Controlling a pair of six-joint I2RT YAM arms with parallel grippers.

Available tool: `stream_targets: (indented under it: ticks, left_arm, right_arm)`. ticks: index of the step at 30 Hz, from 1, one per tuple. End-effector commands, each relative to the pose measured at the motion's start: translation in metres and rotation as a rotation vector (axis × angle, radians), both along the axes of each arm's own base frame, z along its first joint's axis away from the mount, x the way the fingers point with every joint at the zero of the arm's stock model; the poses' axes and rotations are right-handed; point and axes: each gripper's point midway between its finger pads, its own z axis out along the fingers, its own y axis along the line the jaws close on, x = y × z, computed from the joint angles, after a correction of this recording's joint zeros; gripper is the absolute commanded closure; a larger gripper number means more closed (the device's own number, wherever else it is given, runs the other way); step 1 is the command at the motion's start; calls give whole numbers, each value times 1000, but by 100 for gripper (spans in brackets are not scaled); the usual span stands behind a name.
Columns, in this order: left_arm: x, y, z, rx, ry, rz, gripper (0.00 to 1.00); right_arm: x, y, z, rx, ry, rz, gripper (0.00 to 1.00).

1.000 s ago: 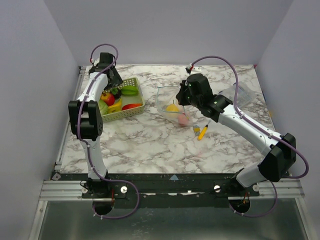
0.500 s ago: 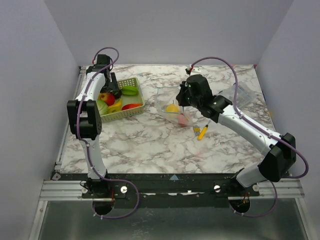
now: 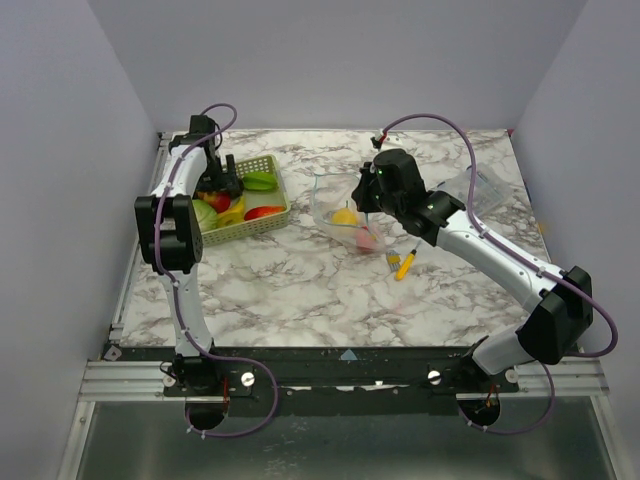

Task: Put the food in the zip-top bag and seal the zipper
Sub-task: Pick up the fake fruit from the bin.

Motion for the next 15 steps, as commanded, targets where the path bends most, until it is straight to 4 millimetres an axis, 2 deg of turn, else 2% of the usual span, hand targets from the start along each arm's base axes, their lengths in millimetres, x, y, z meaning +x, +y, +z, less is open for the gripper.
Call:
stream_targets:
  ticks: [1, 4, 6, 11, 15]
  left_arm:
    - [-10, -19, -12, -103, 55, -51, 2]
    - [-11, -27, -15, -143, 54, -63, 11]
    - [-8, -29, -12, -156, 47, -64, 21]
    - [-3, -37, 6, -191, -13, -76, 40]
    - [-2, -41, 20, -204, -44, -80, 48]
  right_arm:
    - [-4, 1, 12, 37, -19, 15, 100]
    - [-4, 1, 11, 40, -17, 15, 100]
    - [-5, 1, 13, 45, -17, 18, 100]
    - [-6, 1, 17, 52, -22, 15, 100]
    - [-6, 1, 20, 58, -24, 16, 100]
